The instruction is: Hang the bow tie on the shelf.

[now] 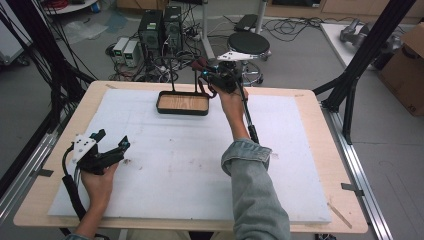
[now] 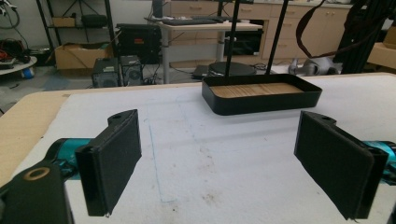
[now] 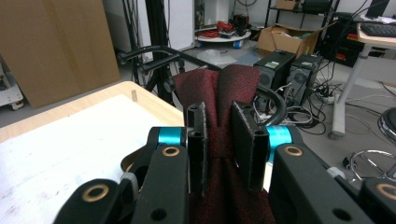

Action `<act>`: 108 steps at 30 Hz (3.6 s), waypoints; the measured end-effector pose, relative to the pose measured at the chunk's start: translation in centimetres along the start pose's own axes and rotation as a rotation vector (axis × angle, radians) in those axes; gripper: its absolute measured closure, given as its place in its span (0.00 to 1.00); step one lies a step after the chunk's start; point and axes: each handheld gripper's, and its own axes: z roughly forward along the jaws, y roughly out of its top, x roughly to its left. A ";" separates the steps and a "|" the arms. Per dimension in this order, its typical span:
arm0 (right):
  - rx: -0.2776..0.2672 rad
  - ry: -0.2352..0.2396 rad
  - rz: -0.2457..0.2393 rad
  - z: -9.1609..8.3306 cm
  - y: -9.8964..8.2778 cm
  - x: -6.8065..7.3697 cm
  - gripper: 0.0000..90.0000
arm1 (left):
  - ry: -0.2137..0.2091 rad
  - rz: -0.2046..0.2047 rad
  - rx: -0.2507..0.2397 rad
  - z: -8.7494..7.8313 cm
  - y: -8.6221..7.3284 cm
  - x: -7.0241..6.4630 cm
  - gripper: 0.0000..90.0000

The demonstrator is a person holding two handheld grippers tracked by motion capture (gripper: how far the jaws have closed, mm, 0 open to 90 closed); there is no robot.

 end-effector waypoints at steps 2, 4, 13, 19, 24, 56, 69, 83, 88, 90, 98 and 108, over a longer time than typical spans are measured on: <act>-0.002 -0.006 -0.002 0.3 0.2 -0.1 0.85 | 0.000 0.001 -0.001 0.0 0.0 0.0 0.17; -0.005 -0.012 -0.011 0.7 0.4 -0.1 0.85 | -0.001 0.001 0.001 0.0 0.0 0.0 0.17; 0.004 -0.070 -0.009 1.5 0.9 -1.2 0.85 | -0.006 0.001 0.005 0.0 0.0 0.0 0.17; 0.006 -0.086 0.033 1.2 0.6 -2.4 0.85 | -0.008 -0.004 0.003 0.0 0.0 0.0 0.17; 0.028 -0.098 0.032 1.2 0.2 -2.8 0.85 | -0.008 -0.004 0.001 0.0 0.0 0.0 0.17; -0.012 -0.114 0.073 -1.3 -0.1 -3.6 0.69 | -0.012 -0.001 0.005 0.1 0.0 -0.1 0.17; -0.093 -0.128 0.057 -6.1 1.2 -3.5 0.53 | -0.006 0.005 0.011 0.0 0.0 -0.1 0.17; -0.150 -0.147 0.032 -12.0 1.2 -3.5 0.41 | 0.002 0.009 0.013 0.0 0.0 0.0 0.17; -0.184 -0.167 0.023 -14.0 0.8 -3.2 0.37 | 0.002 0.010 0.013 0.0 0.0 -0.1 0.17; -0.187 -0.168 0.019 -14.8 0.6 -3.0 0.36 | 0.002 0.009 0.011 0.0 0.0 -0.1 0.17; -0.226 -0.187 0.007 -18.1 -1.0 -2.5 0.30 | 0.002 0.011 0.011 0.0 0.0 -0.1 0.17; -0.274 -0.215 0.017 -21.8 -4.0 -1.9 0.24 | 0.002 0.013 0.014 0.0 0.0 -0.2 0.17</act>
